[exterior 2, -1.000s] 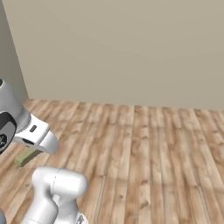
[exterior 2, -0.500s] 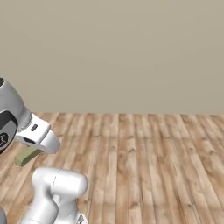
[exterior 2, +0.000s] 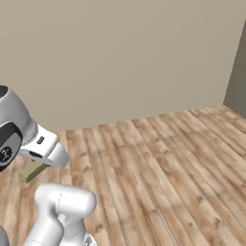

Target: Retrieve the butter from the fridge and place it on a plate on the dining table. Then retrieve the butter knife by the fridge and place it near the plate.

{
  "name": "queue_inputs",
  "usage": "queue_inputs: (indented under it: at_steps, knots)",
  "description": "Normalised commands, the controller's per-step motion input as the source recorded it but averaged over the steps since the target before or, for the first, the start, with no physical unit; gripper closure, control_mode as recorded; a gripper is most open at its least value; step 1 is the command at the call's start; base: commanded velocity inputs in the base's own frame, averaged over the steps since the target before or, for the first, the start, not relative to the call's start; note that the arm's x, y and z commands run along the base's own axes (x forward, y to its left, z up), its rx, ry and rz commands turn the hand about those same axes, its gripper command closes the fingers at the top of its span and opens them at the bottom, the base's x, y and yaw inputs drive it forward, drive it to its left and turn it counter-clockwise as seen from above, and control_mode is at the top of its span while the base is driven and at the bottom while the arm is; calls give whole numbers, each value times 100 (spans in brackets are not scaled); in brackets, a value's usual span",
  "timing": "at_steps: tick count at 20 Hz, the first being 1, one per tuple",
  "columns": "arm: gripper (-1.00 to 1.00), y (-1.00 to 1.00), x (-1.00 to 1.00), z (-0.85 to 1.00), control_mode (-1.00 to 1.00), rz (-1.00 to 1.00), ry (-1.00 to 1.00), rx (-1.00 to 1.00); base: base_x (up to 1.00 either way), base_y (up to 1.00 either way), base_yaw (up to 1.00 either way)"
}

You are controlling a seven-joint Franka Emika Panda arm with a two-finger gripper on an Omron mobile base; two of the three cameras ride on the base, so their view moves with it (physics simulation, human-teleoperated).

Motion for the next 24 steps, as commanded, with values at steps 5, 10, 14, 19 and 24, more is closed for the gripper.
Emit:
queue_inputs:
  at_steps: [5,10,14,19,24]
  knots:
    - [100,0,0,0,100,0,0,0,58,-30,-59]
    - [100,0,0,0,100,0,0,0,60,-15,-63]
    - [100,0,0,0,100,0,0,0,57,-10,-67]
    - [100,0,0,0,100,0,0,0,53,-1,-71]
    - [100,0,0,0,100,0,0,0,53,0,-70]
